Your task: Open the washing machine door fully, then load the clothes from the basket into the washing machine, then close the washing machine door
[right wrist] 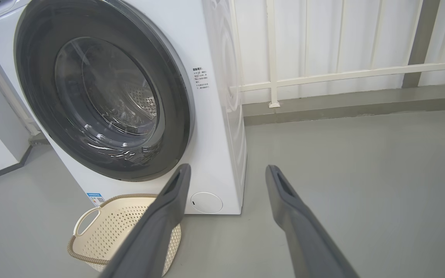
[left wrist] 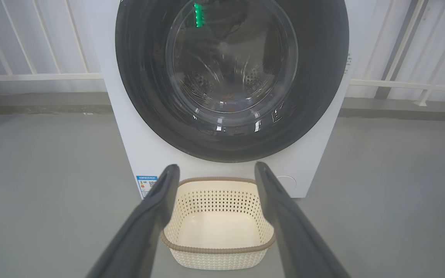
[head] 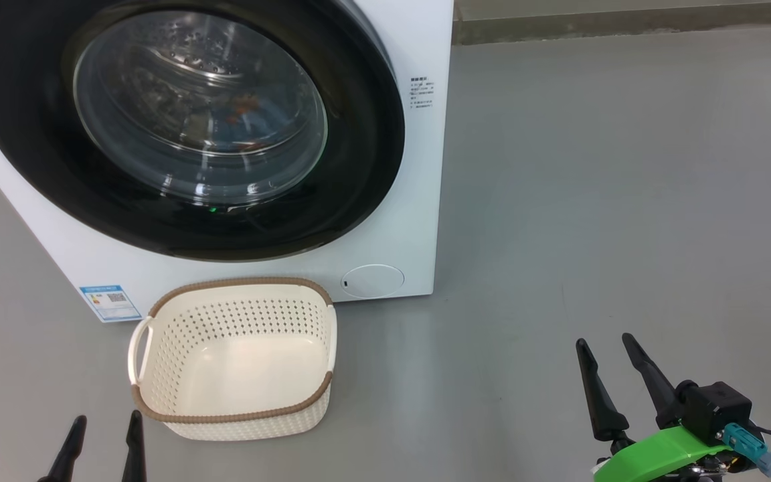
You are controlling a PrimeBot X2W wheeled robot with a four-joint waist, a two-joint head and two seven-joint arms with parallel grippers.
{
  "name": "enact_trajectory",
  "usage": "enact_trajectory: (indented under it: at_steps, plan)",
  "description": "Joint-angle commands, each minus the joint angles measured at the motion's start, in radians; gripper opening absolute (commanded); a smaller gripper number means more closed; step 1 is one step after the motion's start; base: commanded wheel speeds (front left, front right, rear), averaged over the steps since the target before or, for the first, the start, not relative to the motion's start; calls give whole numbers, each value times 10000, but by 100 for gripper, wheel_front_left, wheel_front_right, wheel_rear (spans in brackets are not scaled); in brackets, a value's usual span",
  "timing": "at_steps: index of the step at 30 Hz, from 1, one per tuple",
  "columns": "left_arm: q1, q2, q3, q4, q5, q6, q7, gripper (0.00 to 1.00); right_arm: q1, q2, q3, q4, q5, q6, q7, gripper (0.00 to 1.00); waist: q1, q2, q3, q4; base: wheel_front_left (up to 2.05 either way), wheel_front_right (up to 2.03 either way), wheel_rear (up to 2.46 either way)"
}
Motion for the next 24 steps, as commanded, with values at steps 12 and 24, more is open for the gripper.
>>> enact_trajectory:
  at_steps: [12,24]
  plan:
    - [-180,277,158,-199,-132,-24,-65,100,16,7,219,-268,-60,-59,-47,100,0,0,50,68,0,0,0]
    - [-216,265,194,-225,-155,-24,-65,100,0,7,170,-220,-40,-59,-47,100,0,0,92,116,0,0,0]
